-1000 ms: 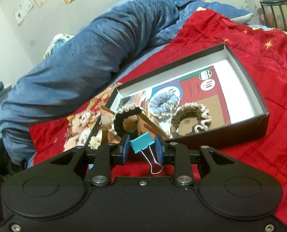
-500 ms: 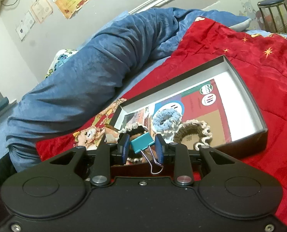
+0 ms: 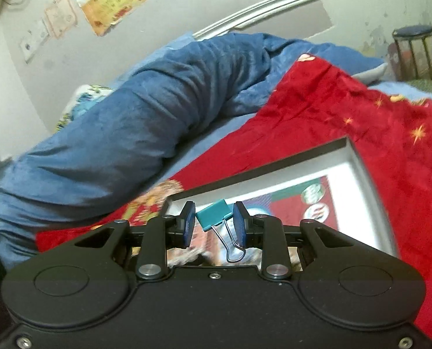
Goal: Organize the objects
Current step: 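Carry both binder clips over the black box with both grippers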
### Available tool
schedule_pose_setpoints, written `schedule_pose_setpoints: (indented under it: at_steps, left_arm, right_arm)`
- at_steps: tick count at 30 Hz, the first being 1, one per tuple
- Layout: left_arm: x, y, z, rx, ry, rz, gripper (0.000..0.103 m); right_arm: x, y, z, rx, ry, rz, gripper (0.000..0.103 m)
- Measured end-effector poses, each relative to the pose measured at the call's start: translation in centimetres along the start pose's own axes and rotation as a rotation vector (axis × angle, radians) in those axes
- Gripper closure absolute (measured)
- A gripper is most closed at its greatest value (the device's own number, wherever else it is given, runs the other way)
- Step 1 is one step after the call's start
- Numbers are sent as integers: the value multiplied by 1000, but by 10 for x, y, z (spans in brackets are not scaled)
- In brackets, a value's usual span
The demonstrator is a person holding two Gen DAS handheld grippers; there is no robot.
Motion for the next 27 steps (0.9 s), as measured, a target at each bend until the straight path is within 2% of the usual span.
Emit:
schedule_pose_setpoints:
  at_steps: [6,11,14,16,18,21,27]
  left_arm:
    - [2,12,-2,-62,9,-10,54]
    - [-8,-4,5,66,-89,33,54]
    - [-10,-18,7,125,-131,31,54]
    - [-6,-24,13,136,-138,54,54]
    - [-3,-20,12,96,-130,104,54]
    - [0,-18,3,127,-131,117,54]
    - [4,-18,-5,113,-95,46,54]
  right_arm:
    - [23,-15,7,-1,34,-35,75]
    - [33,-38,2,86,77,-8,75]
    - [34,-44,2,110,60,8,75]
    - [34,-45,4,128,45,20,75]
    - [33,-43,7,113,26,5,75]
    - [29,-36,9,67,-9,-5,75]
    - [34,-37,6,89,2,-33,75]
Point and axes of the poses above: each gripper's, at about its wrist camera, not at the fingertips, and x roughly the way its jaws point, y to its left, z to its top, the point moved 7 cm from there along x, roughly the way its jaws point, and after that the axes turned 14 degrees about -z, right-handed, at the moved point
